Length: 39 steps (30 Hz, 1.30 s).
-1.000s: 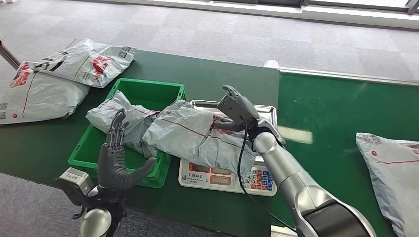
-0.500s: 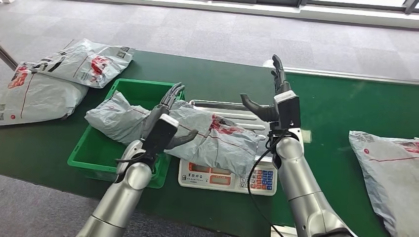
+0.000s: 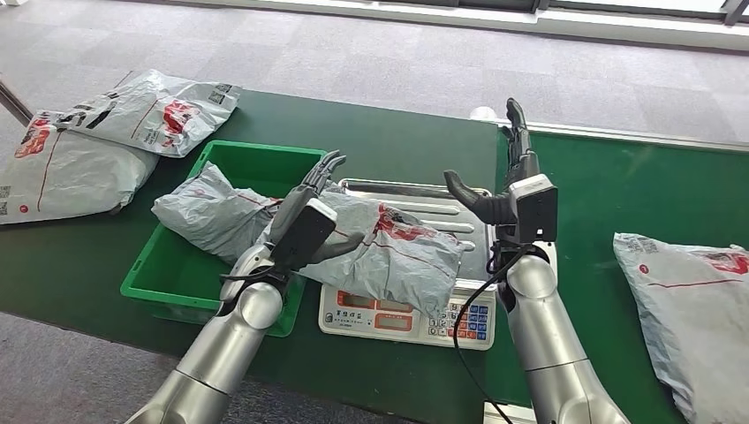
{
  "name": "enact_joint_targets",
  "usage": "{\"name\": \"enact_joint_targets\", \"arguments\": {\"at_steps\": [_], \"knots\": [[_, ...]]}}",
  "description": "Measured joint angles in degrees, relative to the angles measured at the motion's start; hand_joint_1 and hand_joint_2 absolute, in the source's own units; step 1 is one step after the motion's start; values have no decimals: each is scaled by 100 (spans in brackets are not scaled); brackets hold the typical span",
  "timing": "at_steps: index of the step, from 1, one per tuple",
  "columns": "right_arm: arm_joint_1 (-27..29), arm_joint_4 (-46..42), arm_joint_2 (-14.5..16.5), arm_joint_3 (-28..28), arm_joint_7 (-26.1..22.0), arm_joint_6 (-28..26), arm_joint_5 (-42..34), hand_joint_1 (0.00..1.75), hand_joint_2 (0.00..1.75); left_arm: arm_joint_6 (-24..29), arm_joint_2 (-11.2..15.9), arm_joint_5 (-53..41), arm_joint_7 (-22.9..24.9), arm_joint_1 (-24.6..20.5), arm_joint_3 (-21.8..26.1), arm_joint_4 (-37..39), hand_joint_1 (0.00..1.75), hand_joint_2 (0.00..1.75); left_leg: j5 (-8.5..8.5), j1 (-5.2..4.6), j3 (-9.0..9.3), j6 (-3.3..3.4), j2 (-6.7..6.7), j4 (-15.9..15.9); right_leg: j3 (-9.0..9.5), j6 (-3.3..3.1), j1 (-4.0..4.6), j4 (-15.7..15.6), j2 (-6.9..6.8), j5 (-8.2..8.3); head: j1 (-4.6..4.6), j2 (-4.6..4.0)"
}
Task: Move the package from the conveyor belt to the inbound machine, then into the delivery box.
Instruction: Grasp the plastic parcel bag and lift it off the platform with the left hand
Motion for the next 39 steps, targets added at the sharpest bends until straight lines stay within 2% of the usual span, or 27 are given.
{"name": "enact_joint_targets", "arguments": {"at_steps": [4,7,10,13,16,19,27,32,36,39], "knots": [[19,-39,-17,-1,-2,-8,-15,0,175,-1,-3,-54,46,-32,-19,67,0,175,0,-1,0,0,0,1,0,0,-1,0,0,0,0,0],[123,-154,-55,-69,-72,-190,-128,0,175,-82,-30,-523,423,-145,-109,173,0,175,0,-1,-1,1,-9,3,-1,1,-1,-1,-5,0,0,0],[501,-580,-56,-348,-436,-917,-414,0,175,-461,-112,-1364,1013,-396,-285,537,0,175,0,-1,-4,2,-36,3,7,5,-1,-3,-28,-5,0,0],[1125,-1300,33,-794,-713,-1600,-777,0,175,-973,-231,-2043,1471,-641,-474,1163,0,175,-7,-3,-7,8,-45,2,13,10,-3,-3,-35,-10,1,0],[1642,-1823,97,-984,-597,-1586,-858,0,175,-1196,-345,-2267,1601,-849,-549,1735,0,175,-20,-4,-1,14,-19,1,12,11,-5,-4,-14,-11,1,0],[1900,-2094,160,-1075,-576,-1552,-858,0,175,-1215,-431,-2316,1597,-1040,-604,2116,0,175,-21,-4,3,17,-18,0,16,13,-5,-4,-15,-13,1,0],[2099,-2399,217,-1202,-571,-1551,-843,0,175,-1237,-533,-2343,1598,-1271,-643,2559,0,175,-18,-4,19,20,-18,-1,38,13,-5,-4,-19,-13,0,0],[2127,-2418,266,-1222,-467,-1537,-590,0,175,-1701,-592,-2472,1743,-1424,-701,2768,4,175,-19,-4,31,21,-18,-1,52,13,-5,-4,-19,-13,0,0],[2157,-2375,354,-1207,-440,-1533,-452,0,175,-1907,-637,-2569,1844,-1539,-768,2967,170,175,-23,-4,44,23,-21,-2,66,16,-5,-4,-21,-19,0,0],[2200,-2359,407,-1196,-400,-1550,-390,0,175,-2005,-661,-2653,1903,-1570,-801,3073,175,175,-29,-4,59,27,-28,-3,85,18,-4,-4,-28,-31,0,0]]}}
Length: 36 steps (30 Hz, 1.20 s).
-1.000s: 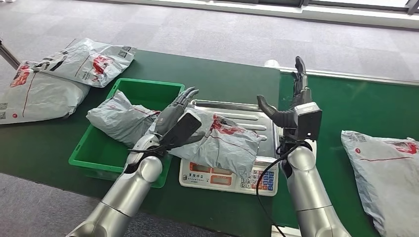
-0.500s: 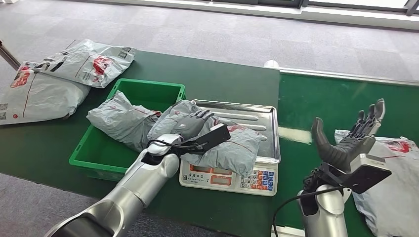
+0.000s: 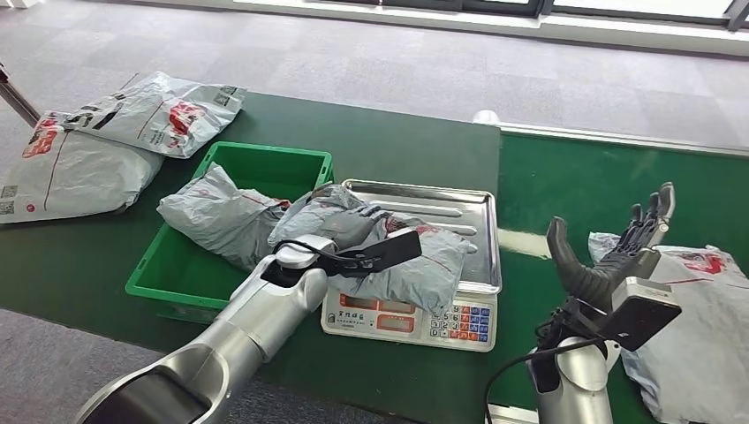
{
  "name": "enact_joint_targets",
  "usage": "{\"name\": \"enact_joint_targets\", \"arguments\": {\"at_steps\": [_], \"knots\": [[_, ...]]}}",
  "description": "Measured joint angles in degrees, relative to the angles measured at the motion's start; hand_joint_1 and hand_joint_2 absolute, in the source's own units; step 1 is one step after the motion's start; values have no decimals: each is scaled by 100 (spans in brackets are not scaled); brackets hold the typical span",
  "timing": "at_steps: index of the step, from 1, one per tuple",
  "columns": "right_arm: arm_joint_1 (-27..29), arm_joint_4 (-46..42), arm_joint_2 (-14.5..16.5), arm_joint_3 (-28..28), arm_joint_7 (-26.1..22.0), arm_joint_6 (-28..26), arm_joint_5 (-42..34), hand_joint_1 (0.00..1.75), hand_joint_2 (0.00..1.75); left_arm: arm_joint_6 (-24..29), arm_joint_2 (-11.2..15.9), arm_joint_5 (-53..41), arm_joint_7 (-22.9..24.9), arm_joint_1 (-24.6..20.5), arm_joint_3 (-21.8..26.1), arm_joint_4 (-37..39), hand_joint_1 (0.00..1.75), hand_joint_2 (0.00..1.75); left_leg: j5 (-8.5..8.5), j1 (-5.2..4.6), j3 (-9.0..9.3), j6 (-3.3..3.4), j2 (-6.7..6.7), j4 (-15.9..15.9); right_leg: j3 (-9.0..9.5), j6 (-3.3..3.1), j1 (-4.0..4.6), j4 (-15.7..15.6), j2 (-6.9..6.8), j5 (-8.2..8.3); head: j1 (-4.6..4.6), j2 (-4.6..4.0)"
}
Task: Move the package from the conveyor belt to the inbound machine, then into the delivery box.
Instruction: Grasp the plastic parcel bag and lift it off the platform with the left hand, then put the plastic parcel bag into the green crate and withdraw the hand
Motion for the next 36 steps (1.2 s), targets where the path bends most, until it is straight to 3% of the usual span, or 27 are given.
{"name": "enact_joint_targets", "arguments": {"at_steps": [12,17,21,24,30,36], "knots": [[57,52,69,-2,312,222,135,0,175,-7,-21,99,-134,-40,20,115,175,175,-3,-1,26,1,5,-1,24,0,-1,-1,2,-2,0,0],[171,65,70,-15,338,263,173,0,175,884,-16,764,-677,145,296,-93,175,175,-1,0,20,-1,3,-1,15,-1,0,0,3,-3,1,0],[421,-51,70,-72,308,243,149,0,175,2113,47,1661,-1455,512,645,-977,175,175,0,0,-8,-3,2,0,-12,-1,0,0,4,-2,2,0],[630,-174,70,-116,266,180,83,0,175,2935,239,2148,-1651,680,846,-1891,175,175,-2,0,-13,-4,6,-1,-19,-2,1,0,10,-3,1,0],[1009,-355,69,-259,150,73,-84,0,175,3371,864,3091,-1855,965,1582,-3526,175,175,-3,2,-15,-7,13,-7,-26,-8,4,1,16,-9,0,0],[1236,-479,70,-297,63,118,-68,0,175,3819,1275,3546,-2342,1708,2387,-4673,175,175,-6,2,-16,-10,19,-10,-30,-12,3,1,20,-13,1,0]]}}
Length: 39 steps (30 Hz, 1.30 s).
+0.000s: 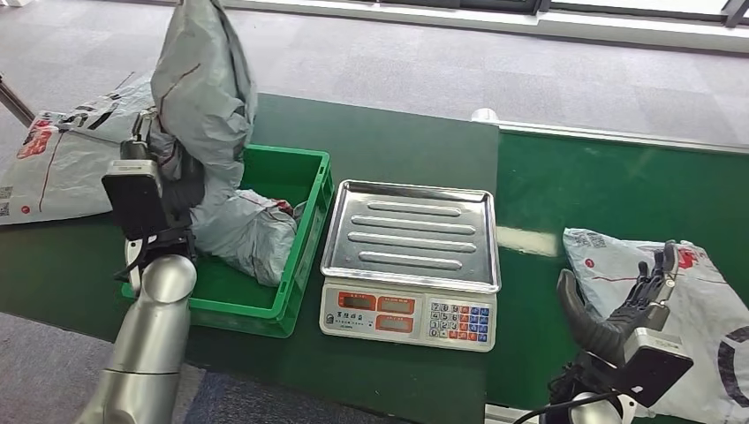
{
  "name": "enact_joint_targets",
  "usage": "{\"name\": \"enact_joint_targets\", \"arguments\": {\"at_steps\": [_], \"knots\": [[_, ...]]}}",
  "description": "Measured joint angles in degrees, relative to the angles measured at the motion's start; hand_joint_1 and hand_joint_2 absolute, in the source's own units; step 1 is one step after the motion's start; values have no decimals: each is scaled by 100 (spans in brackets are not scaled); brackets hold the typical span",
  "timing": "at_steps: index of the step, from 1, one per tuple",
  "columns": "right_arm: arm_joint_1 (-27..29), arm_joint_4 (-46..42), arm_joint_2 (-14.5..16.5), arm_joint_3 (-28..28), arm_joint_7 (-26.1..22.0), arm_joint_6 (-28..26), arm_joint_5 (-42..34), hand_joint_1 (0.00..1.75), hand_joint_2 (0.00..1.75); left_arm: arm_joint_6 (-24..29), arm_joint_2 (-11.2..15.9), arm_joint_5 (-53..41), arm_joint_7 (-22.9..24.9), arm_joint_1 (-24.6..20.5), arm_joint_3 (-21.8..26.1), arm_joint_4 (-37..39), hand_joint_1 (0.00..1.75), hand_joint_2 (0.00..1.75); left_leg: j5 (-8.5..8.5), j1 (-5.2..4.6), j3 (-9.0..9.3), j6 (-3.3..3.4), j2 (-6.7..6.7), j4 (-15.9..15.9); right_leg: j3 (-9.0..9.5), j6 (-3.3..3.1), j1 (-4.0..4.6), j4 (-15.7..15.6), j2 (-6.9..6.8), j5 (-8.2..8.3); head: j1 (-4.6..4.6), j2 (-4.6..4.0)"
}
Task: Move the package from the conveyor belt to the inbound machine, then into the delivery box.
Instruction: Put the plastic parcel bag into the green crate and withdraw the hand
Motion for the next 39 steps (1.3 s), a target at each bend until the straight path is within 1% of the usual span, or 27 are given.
{"name": "enact_joint_targets", "arguments": {"at_steps": [2,4,10,15,22,23,26,27,32,39], "knots": [[-2,-2,0,0,-4,21,12,0,175,50,70,65,-54,197,243,-317,175,175,0,0,-4,0,-3,0,-2,0,0,0,-3,0,-1,0],[-29,-1,4,0,9,50,37,0,175,24,123,84,9,321,460,-570,175,175,0,-1,-7,1,-6,0,-2,1,-1,0,-6,-1,-1,0],[-176,1,28,0,118,125,150,0,175,-140,213,14,241,517,987,-963,175,175,0,-1,-5,1,-6,1,-1,1,-2,0,-7,0,-1,0],[-257,1,73,0,168,186,232,0,175,-154,229,-305,544,570,1210,-970,175,175,1,-1,-5,0,-6,1,-1,0,-1,0,-7,1,-1,0],[-300,1,109,0,175,195,250,0,175,-148,232,-373,596,585,1330,-936,175,175,1,-1,-6,0,-6,1,-2,0,-1,0,-7,1,-1,0],[-305,1,113,0,175,195,250,0,175,-148,232,-375,596,585,1339,-933,134,175,1,-1,-6,0,-6,1,-2,0,-1,0,-7,1,-1,0],[-319,1,121,0,175,196,253,0,175,-146,235,-388,613,586,1349,-926,3,175,1,-1,-6,0,-7,1,-2,0,-1,0,-8,1,-1,0],[-323,1,124,0,179,199,259,0,175,-146,235,-424,662,586,1355,-921,0,175,1,-1,-6,0,-6,1,-2,0,-1,0,-8,1,-1,0],[-329,2,154,0,225,228,342,0,175,-256,247,-688,1011,585,1441,-776,0,175,1,-1,-5,0,-6,1,-3,0,-1,0,-7,1,-1,0],[-356,28,173,0,284,241,373,0,175,-335,261,-786,1042,574,1526,-538,0,175,1,-1,-5,-1,-6,1,-3,-1,-1,0,-7,1,-1,0]]}}
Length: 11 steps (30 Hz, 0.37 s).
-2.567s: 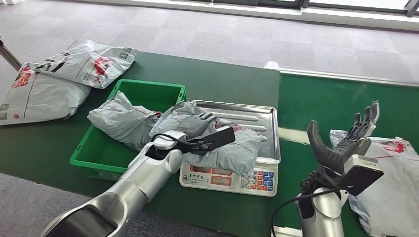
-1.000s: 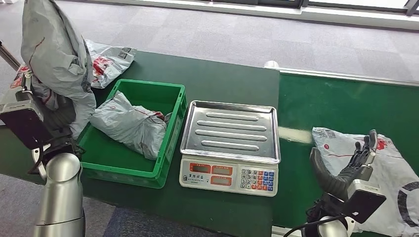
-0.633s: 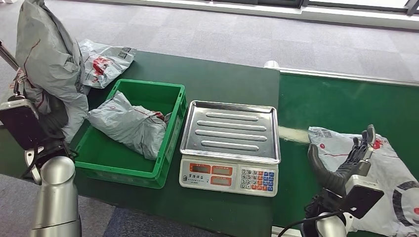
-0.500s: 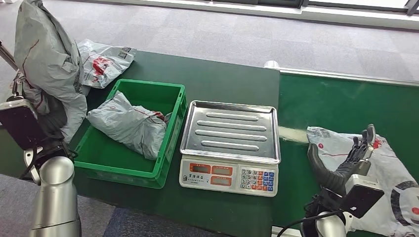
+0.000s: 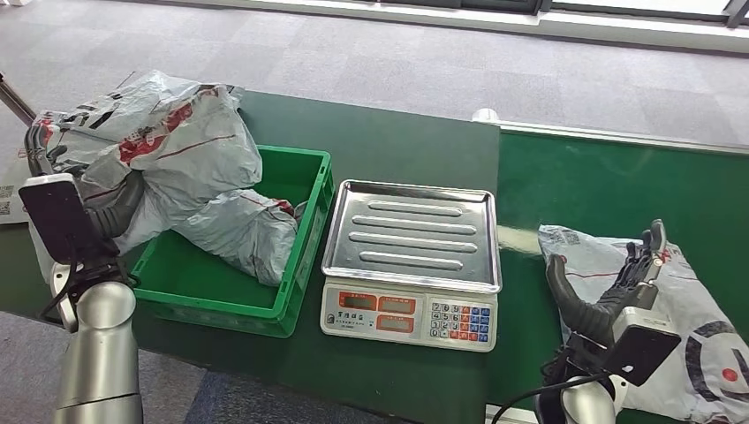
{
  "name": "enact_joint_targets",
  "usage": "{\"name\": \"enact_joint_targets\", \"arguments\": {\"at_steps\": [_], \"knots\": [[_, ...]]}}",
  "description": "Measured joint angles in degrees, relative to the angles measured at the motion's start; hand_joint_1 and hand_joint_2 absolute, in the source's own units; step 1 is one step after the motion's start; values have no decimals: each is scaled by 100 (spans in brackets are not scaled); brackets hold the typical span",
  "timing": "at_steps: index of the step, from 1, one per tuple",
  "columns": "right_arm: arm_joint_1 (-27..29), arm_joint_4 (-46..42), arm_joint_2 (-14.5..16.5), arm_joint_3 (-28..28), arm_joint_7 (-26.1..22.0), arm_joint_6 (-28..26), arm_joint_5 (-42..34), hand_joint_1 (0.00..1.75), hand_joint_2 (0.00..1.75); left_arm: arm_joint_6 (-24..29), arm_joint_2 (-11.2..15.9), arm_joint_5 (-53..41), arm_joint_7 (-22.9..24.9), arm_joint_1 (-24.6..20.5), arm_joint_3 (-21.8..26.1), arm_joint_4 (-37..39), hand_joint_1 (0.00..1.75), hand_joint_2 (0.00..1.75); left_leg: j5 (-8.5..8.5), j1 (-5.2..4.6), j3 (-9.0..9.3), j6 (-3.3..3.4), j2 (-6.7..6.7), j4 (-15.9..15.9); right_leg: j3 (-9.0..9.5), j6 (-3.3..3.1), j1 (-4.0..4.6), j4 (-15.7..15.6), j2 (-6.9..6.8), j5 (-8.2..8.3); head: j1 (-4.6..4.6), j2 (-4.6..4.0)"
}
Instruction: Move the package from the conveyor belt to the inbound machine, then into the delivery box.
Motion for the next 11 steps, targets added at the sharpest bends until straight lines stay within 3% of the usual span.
{"name": "enact_joint_targets", "arguments": {"at_steps": [11], "knots": [[37,9,2,0,38,2,7,0,175,-94,26,-6,2,-3,4,172,0,175,0,0,-1,0,0,0,-1,0,0,0,0,0,0,0]]}}
